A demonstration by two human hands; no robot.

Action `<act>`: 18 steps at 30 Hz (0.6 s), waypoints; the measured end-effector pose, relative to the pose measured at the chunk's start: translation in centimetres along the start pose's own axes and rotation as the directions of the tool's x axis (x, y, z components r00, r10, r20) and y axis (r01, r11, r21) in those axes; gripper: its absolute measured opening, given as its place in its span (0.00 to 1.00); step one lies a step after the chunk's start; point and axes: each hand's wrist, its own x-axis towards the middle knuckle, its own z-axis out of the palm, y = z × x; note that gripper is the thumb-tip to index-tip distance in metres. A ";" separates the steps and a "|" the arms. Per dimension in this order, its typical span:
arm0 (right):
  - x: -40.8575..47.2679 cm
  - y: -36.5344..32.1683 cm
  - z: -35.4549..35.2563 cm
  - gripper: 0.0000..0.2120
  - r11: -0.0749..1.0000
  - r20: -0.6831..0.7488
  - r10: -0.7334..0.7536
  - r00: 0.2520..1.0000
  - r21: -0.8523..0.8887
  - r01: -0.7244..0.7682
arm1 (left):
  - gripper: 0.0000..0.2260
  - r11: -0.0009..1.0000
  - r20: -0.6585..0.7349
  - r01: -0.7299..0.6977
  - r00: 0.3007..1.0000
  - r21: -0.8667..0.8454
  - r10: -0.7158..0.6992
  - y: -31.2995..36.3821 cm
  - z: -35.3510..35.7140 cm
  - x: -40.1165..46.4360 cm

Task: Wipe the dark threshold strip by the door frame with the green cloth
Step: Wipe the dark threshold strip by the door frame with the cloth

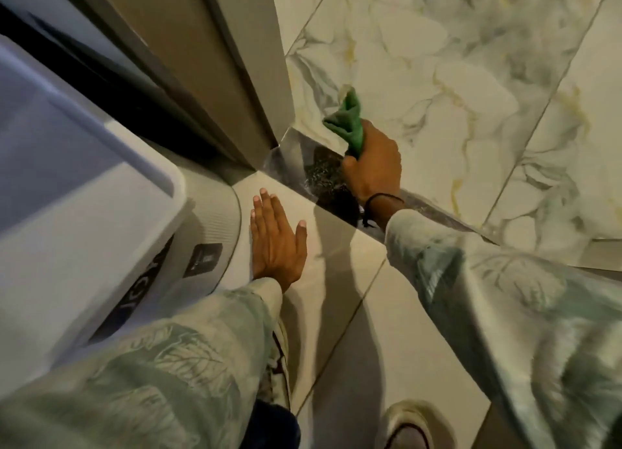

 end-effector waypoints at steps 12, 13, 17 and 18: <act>4.8 3.2 16.6 0.39 0.772 0.162 -0.218 0.962 -0.575 0.272 | 0.32 0.998 -0.346 0.029 0.938 0.049 -0.011 -3.0 9.4 2.5; 4.5 3.0 16.9 0.38 0.766 0.162 -0.246 0.955 -0.571 0.295 | 0.32 0.999 -0.353 0.033 0.935 0.037 -0.017 -3.0 9.3 2.6; 3.3 7.8 13.7 0.37 0.617 0.350 -0.462 0.815 -0.534 0.579 | 0.32 0.999 -0.351 0.015 0.936 0.051 0.004 -2.8 9.1 2.7; 3.5 9.4 12.1 0.37 0.589 0.383 -0.457 0.803 -0.546 0.596 | 0.32 0.999 -0.344 0.015 0.939 0.043 0.001 -2.8 9.0 2.7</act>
